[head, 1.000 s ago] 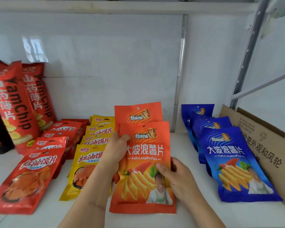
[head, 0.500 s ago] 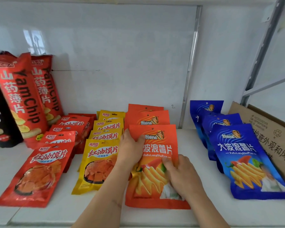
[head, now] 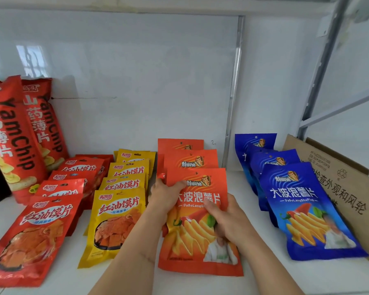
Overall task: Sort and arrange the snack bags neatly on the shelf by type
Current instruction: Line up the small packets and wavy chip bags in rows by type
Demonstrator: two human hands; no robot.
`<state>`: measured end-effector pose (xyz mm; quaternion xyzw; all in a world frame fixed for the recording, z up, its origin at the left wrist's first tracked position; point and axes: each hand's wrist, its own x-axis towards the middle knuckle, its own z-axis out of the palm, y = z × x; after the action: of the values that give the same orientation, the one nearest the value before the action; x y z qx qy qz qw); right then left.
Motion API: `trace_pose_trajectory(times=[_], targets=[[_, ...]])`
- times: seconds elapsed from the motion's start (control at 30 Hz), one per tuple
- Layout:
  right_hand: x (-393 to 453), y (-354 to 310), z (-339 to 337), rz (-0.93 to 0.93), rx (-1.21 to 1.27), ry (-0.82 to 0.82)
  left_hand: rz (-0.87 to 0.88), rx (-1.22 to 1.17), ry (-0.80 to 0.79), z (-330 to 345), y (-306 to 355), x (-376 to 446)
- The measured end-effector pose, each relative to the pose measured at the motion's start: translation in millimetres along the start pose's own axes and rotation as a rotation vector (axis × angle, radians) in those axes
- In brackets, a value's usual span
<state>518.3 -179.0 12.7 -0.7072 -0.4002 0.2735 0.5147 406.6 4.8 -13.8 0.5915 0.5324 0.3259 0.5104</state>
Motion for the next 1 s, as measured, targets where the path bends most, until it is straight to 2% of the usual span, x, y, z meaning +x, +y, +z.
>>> trace_pose_trajectory(times=[0.23, 0.37, 0.5, 0.6, 0.7, 0.83, 1.0], targets=[[23.4, 10.9, -12.8, -0.054, -0.019, 0.083, 0.003, -0.222, -0.172, 4.7, 49.9, -53.5], [33.1, 12.0, -21.3, -0.051, -0.026, 0.094, 0.025, -0.203, -0.225, 13.3, 54.8, -48.9], [35.0, 16.1, -21.3, -0.031, 0.058, 0.113, 0.061, -0.045, -0.175, 9.1, 48.9, -44.1], [27.0, 16.7, -11.2, -0.030, 0.096, 0.161, 0.084, -0.092, -0.201, 8.2, 34.3, -46.4], [19.3, 14.5, -3.4, -0.032, 0.110, 0.103, 0.086, -0.152, -0.214, 7.6, 23.4, -44.8], [24.5, 9.0, -8.2, -0.047, 0.050, 0.130, 0.098, -0.163, -0.195, 6.4, 20.3, -43.8], [30.2, 13.5, 1.9, -0.065, -0.061, 0.125, 0.185, -0.091, -0.060, 10.7, 16.4, -47.7]])
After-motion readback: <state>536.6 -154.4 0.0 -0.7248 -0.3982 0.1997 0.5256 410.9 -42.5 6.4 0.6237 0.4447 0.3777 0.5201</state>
